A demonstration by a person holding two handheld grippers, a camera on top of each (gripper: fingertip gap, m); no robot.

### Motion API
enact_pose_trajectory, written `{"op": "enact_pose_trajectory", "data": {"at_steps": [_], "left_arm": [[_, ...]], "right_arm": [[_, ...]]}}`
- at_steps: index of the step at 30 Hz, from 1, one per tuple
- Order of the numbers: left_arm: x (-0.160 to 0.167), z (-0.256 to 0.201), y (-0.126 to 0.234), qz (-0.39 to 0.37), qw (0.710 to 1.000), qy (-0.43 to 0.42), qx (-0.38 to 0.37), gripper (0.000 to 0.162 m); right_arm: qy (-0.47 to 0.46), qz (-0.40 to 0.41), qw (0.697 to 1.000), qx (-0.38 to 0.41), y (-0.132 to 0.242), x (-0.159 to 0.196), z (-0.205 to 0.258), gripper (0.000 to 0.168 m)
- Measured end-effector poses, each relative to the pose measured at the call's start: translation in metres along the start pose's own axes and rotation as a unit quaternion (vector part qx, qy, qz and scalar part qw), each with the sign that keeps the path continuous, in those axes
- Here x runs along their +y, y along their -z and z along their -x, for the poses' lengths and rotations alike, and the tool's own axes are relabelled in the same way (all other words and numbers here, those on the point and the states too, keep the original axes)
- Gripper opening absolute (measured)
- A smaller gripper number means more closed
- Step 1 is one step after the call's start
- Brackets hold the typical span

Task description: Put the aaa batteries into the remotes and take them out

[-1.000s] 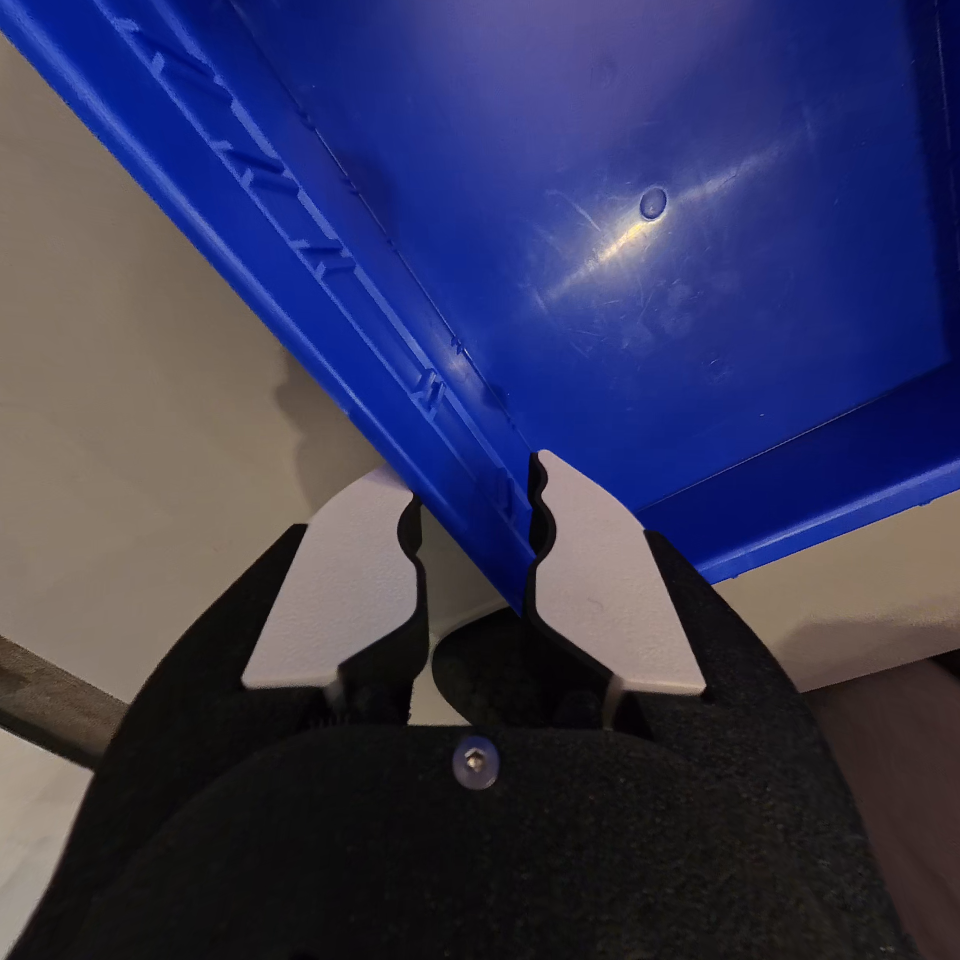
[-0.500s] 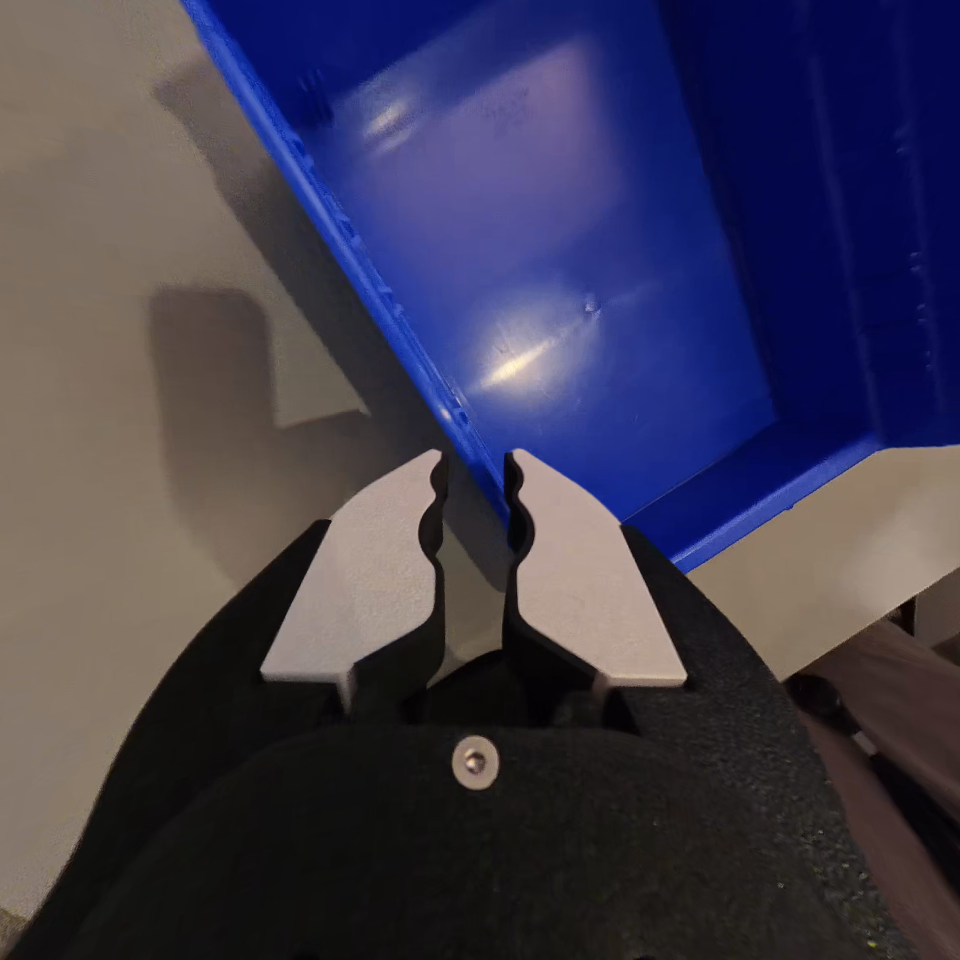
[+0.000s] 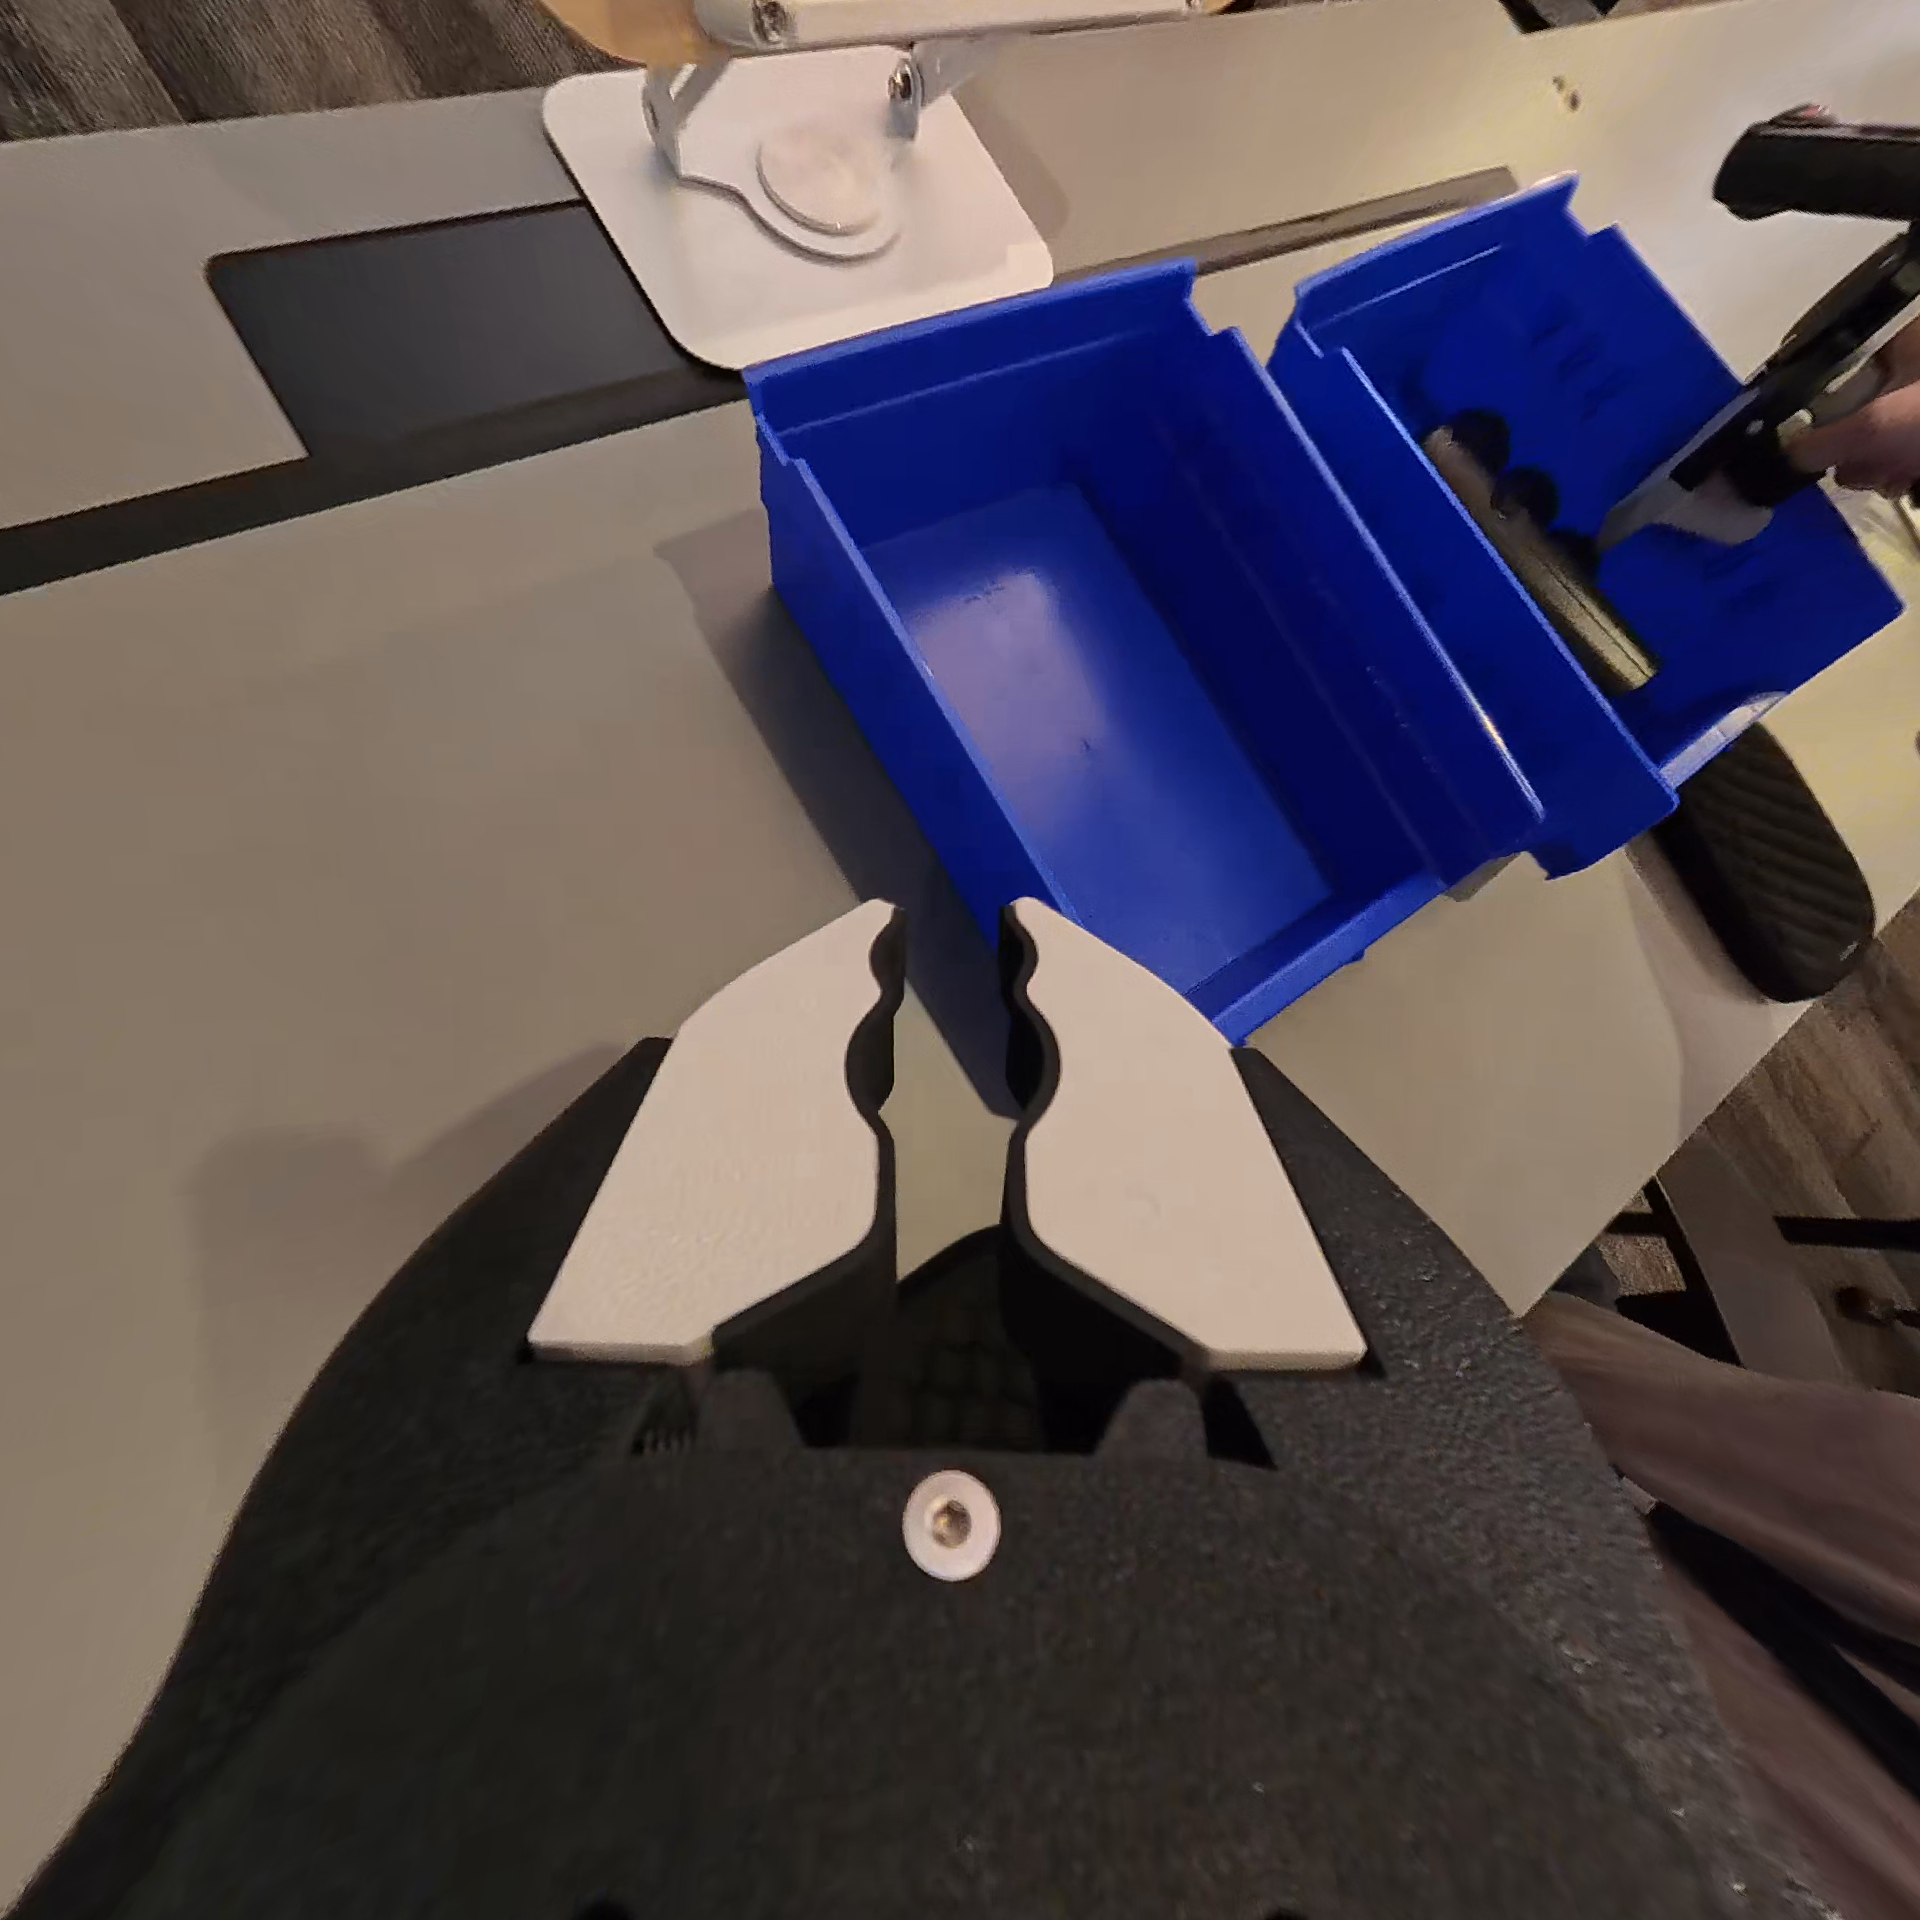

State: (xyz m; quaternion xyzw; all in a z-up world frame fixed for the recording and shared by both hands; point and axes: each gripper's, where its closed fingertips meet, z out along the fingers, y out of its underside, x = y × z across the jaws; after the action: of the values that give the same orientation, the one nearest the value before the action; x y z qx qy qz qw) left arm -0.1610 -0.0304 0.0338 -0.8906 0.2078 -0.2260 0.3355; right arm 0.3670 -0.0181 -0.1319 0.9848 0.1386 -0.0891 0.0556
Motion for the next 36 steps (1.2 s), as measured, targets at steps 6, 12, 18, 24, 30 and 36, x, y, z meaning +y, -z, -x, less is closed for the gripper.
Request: {"op": "enact_pose_trajectory", "data": {"at_steps": [6, 12, 18, 24, 30, 36], "left_arm": [[0.002, 0.003, 0.019, -0.033, 0.999, 0.010, 0.009, 0.016], [-0.002, 0.003, 0.042, -0.077, 0.997, 0.013, -0.005, 0.017], [-0.002, 0.003, 0.086, -0.159, 0.986, 0.025, -0.033, 0.020], [0.002, -0.002, 0.114, -0.205, 0.976, 0.032, -0.061, 0.021], [0.011, -0.015, 0.143, -0.247, 0.965, 0.023, -0.088, 0.023], [0.014, -0.022, 0.161, -0.284, 0.955, 0.009, -0.089, 0.027]], "right_arm": [[-0.003, -0.009, 1.000, 0.009, 0.026, 0.011, 0.001, 0.005], [0.013, -0.025, 0.999, 0.018, 0.079, -0.004, 0.030, 0.005], [0.089, -0.039, 0.995, 0.018, 0.115, -0.066, 0.128, 0.005], [0.208, -0.040, 0.977, -0.025, 0.096, -0.143, 0.293, 0.005], [0.316, -0.011, 0.947, -0.063, 0.057, -0.190, 0.457, 0.006], [0.354, 0.005, 0.932, -0.076, 0.014, -0.217, 0.549, 0.006]]}}
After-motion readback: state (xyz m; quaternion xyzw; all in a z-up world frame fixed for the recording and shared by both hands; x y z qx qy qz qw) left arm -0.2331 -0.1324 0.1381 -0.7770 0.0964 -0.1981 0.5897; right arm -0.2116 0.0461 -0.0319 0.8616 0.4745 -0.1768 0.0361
